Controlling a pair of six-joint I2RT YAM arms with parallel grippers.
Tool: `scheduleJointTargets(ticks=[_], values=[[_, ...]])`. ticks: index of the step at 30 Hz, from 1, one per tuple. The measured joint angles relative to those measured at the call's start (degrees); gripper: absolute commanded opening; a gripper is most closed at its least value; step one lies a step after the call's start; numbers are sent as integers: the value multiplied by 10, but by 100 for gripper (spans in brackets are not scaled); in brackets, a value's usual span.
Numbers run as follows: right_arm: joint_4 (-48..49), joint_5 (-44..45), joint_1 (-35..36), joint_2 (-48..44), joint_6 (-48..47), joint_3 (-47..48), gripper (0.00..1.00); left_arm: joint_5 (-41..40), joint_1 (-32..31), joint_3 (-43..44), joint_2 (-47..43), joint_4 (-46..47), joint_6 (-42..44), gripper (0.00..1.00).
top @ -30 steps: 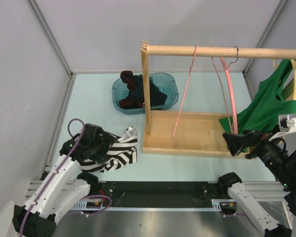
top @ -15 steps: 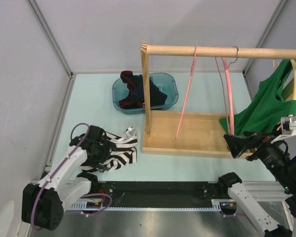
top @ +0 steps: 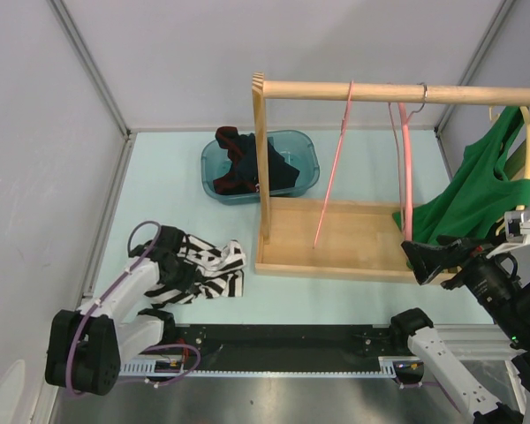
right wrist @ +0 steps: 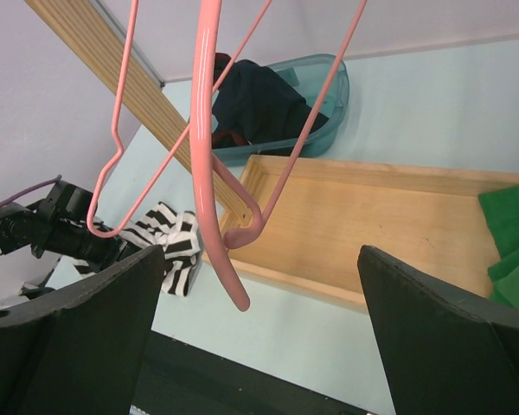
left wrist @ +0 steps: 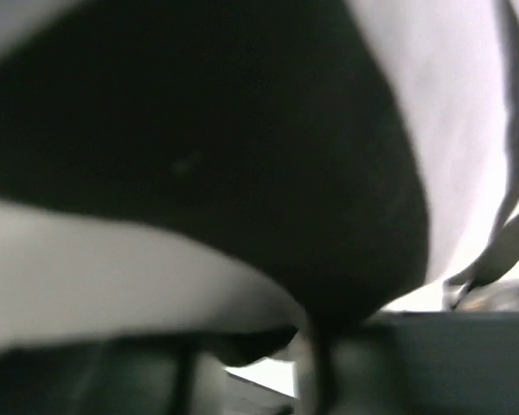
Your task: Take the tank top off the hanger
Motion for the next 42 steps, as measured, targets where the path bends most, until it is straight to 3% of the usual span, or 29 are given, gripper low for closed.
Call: scheduleJointTargets(ticks=[1,8,13,19,23,28,32,38,42], values=[[0,0,0,0,0,0,100,2,3,-2,-1,7,3,0],[0,5,0,0,-1,0,100,-59,6,21,-45,26,54,0],[0,6,0,0,-6,0,100,-91,8,184,-38,85,199,0],[0,12,0,0,-15,0,99,-9,9,377,71,203,360,0],[-3,20,0,0,-24,0,100,78,9,474,172,284,401,0],[-9,36,1,0,-30,0,100,180,3,568,313,382,369,0],[-10,41,1,0,-31,-1,100,206,-25,571,395,428,318,0],[-7,42,2,-1,-30,-13,100,140,-87,444,415,487,207,0],[-6,40,3,-1,-26,-19,100,75,-97,348,422,506,110,0]])
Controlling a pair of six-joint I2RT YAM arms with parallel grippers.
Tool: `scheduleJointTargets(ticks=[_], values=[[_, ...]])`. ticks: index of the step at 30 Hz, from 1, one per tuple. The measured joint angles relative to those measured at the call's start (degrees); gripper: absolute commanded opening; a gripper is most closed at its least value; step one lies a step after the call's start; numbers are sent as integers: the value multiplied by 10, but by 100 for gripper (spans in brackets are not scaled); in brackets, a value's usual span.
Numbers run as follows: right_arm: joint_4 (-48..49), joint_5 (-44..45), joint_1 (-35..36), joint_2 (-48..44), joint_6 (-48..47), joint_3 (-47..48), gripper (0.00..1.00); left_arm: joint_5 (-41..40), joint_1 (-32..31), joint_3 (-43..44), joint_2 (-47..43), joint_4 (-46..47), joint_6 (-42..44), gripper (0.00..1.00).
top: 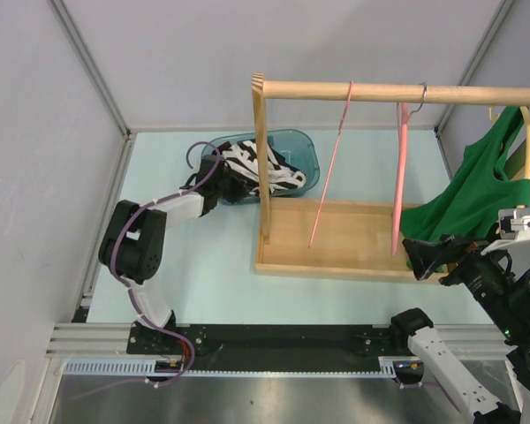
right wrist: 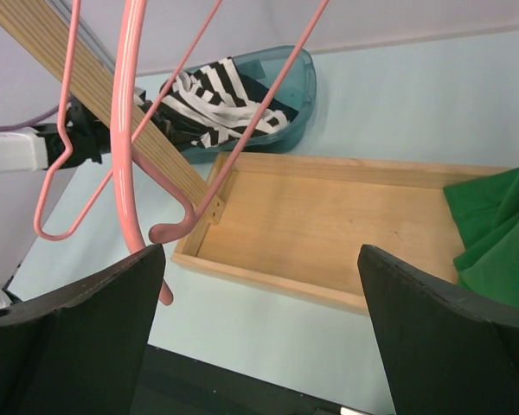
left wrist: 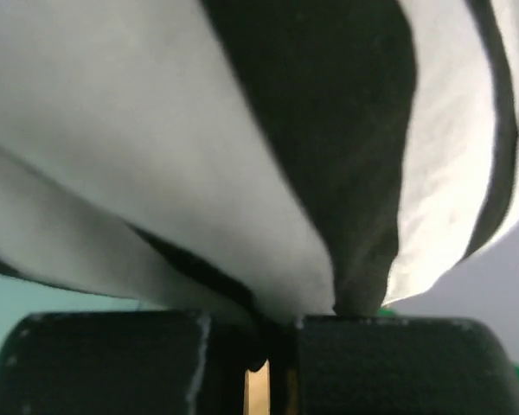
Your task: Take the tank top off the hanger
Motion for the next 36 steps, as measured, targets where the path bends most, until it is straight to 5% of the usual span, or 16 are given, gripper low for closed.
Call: scheduleJointTargets(ticks=[6,10,18,28,36], values=[[18,-17,0,1,10,0,100,-19,14,42,72,28,-46,2],[12,-19,0,8,13,12,100,-10,14,64,90,28,-40,30],[-8,-4,0,44,14,106,100,-19,14,12,1,33,-6,65],[-61,80,0,130,0,210,100,-35,33,-80,-197,44,55,63],[-108,212,1,245,-26,353,100,-50,37,-124,-438,-28,133,60]])
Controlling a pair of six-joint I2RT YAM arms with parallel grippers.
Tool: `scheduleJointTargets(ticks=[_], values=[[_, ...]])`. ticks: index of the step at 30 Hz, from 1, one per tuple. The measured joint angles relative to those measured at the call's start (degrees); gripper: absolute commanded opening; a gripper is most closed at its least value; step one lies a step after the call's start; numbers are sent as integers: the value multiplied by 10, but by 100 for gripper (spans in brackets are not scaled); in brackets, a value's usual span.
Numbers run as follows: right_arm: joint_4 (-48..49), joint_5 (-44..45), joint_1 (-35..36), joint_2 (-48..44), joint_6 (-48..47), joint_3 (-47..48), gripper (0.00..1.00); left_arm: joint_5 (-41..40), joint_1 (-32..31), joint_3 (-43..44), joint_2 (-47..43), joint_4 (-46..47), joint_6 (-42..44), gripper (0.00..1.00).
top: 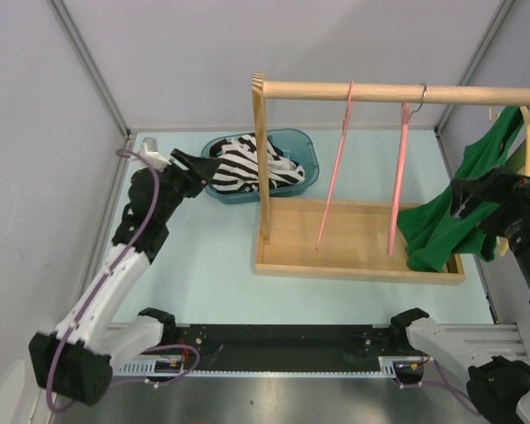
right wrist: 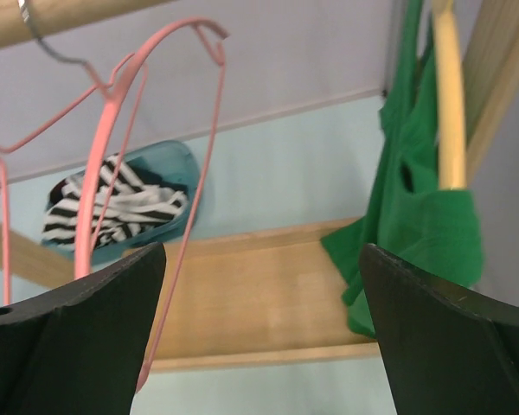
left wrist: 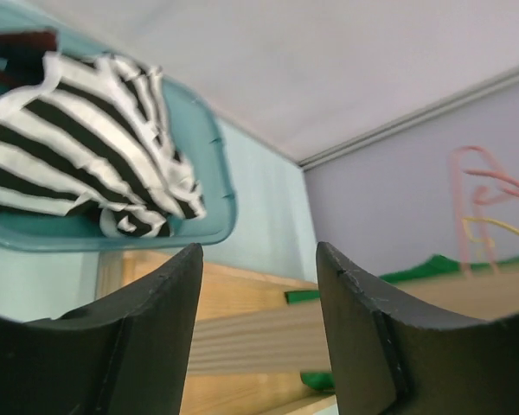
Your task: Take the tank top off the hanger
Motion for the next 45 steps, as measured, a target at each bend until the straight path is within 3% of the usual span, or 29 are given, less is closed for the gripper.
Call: scheduleJointTargets(ticks=[4,8,15,20,26,33,36,39,40,45], values=[[-14,64,1,56,-27,54,100,24,-3,2,-112,-27,55,57],[-13,143,25,98,-50,85,98,83,-15,17,-156,-52,99,56],[-2,282,40,128,-80,74,95,158,-120,37,-158,-85,144,57],[37,351,37,105,-105,5,93,191,-201,94,-135,-122,186,57],[80,357,-11,95,-126,-38,93,205,-221,132,-149,-146,219,57],[121,244,-177,105,-143,-91,92,213,-222,132,-166,-167,230,57],[132,198,-203,108,-143,-111,87,214,-222,132,-166,-178,235,57],[137,158,-220,108,-141,-130,75,214,-222,132,-166,-190,239,57],[138,142,-224,106,-139,-136,63,214,-222,132,-166,-193,240,57],[143,87,-227,85,-123,-153,30,215,-223,132,-163,-196,240,57]])
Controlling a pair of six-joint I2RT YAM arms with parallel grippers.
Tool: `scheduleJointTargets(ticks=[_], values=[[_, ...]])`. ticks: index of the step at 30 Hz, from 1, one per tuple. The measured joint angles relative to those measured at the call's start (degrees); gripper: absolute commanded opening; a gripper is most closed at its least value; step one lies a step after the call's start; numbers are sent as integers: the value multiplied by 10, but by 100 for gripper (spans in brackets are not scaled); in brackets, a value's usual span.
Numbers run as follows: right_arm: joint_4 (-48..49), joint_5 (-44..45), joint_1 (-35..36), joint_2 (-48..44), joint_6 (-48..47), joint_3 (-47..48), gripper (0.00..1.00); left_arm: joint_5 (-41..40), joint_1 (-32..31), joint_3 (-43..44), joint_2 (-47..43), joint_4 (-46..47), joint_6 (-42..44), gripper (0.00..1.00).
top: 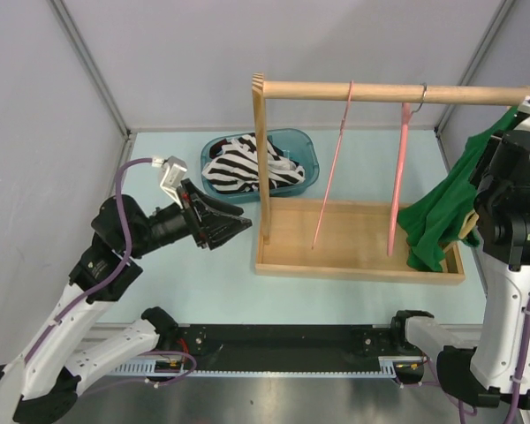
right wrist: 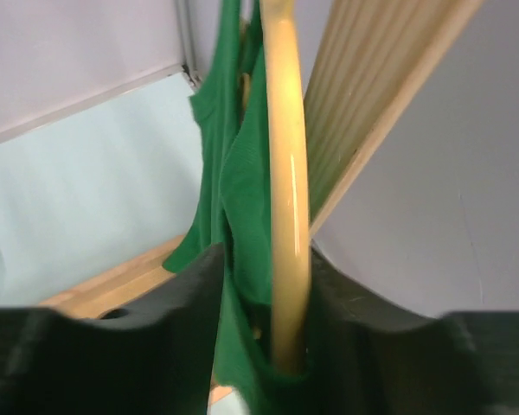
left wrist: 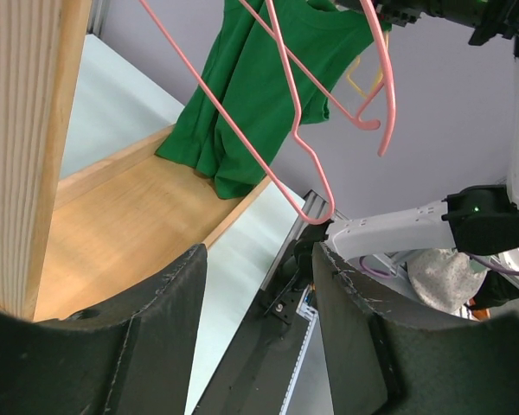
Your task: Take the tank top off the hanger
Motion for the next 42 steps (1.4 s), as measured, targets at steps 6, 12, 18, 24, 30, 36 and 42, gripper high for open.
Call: scheduleJointTargets(ticks=[6,12,18,24,30,36,42], values=[[2,-37,-2,-21,16,-1,15,0,0,0,11,0,0,59],[-28,-90,-3,-16,32,45,0,2,0,-2,17,1,0,61],[-56,-154,-3,1,49,112,0,-5,-1,-28,6,0,0,62],[-85,-217,-3,5,67,168,0,-12,-1,-39,2,-2,0,63],[-104,-256,-3,-21,87,155,0,-21,-1,-39,3,-7,8,63],[-92,-269,-3,-52,92,123,0,-21,-1,-39,12,-14,14,62],[-90,-285,-3,-69,97,112,0,-22,-1,-39,14,-21,15,63]])
